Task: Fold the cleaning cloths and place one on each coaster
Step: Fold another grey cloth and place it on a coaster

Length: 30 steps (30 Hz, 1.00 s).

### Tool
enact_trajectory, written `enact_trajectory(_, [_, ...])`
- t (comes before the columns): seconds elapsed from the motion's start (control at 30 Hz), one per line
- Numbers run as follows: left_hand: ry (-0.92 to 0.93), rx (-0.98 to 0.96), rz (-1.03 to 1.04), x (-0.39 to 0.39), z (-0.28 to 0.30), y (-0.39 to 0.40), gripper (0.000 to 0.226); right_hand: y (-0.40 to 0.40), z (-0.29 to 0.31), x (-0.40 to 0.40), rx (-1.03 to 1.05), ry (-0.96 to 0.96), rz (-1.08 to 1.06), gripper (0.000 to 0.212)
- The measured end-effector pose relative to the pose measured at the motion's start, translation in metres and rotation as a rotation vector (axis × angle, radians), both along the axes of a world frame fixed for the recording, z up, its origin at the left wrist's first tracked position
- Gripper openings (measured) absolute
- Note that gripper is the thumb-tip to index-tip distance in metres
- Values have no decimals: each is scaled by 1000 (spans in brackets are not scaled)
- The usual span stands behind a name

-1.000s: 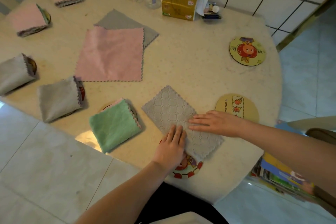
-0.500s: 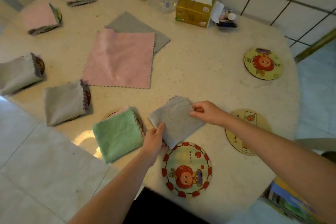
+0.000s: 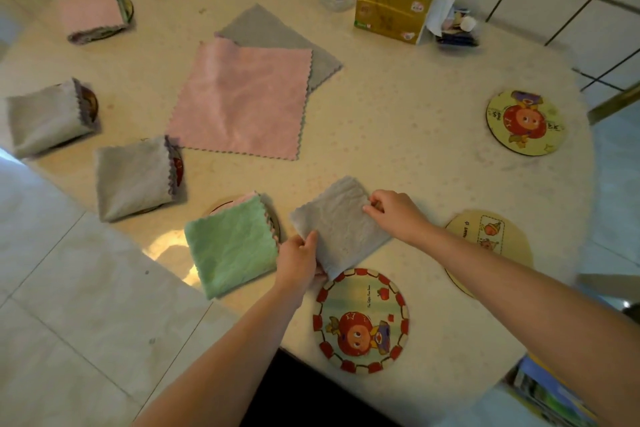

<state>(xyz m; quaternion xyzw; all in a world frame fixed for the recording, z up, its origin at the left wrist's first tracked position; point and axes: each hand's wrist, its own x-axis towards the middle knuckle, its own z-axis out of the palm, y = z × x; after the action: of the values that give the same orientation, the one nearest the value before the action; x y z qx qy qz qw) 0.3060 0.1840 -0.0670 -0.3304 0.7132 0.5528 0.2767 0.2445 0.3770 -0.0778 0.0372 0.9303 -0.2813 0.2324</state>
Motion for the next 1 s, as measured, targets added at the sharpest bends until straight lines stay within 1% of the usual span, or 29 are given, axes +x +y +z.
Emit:
enact_trajectory(0.07, [96, -225, -222, -5, 4, -3, 26, 1, 3, -2, -48, -11, -48, 22])
enact_trajectory(0.1, [142, -321, -317, -8, 7, -5, 27, 4, 5, -2, -75, -12, -78, 22])
enact_trajectory(0.17, [238, -499, -471, -17, 16, -9, 40, 9, 9, -1, -76, 3, -101, 27])
enact_trajectory(0.23, [327, -705, -629, -31, 21, -13, 51, 12, 12, 3, -21, 0, -93, 34])
enact_trajectory(0.3, [383, -806, -775, -46, 22, -16, 48, 11, 12, 8, 1, -36, -74, 33])
enact_trajectory(0.4, [335, -791, -899, -61, 14, -20, 40, 4, 10, 15, 9, -55, -47, 26])
enact_trajectory(0.47, [305, -777, -937, -66, 9, -21, 36, 0, 7, 17, 20, -61, -79, 27])
enact_trajectory(0.53, [279, -750, -913, -71, 5, -20, 30, -4, 2, 18, 24, -106, -133, 32])
enact_trajectory(0.63, [208, -688, -822, -77, 3, -18, 22, -6, 2, 16, 43, -186, -177, 42])
enact_trajectory(0.77, [156, -623, -819, -82, 3, -18, 25, -8, 11, 11, 108, -294, -135, 43])
enact_trajectory(0.83, [117, -580, -817, -85, 6, -18, 26, -6, 15, 12, 21, -334, -195, 41])
enact_trajectory(0.9, [76, -488, -742, -86, 13, -17, 21, -2, 20, 16, -120, -343, -260, 35])
enact_trajectory(0.97, [58, -321, -586, -87, 17, -19, 14, 3, 27, 19, -294, -365, -329, 27])
enact_trajectory(1.0, [62, -204, -496, -84, 22, -20, 10, 7, 33, 24, -394, -370, -400, 28])
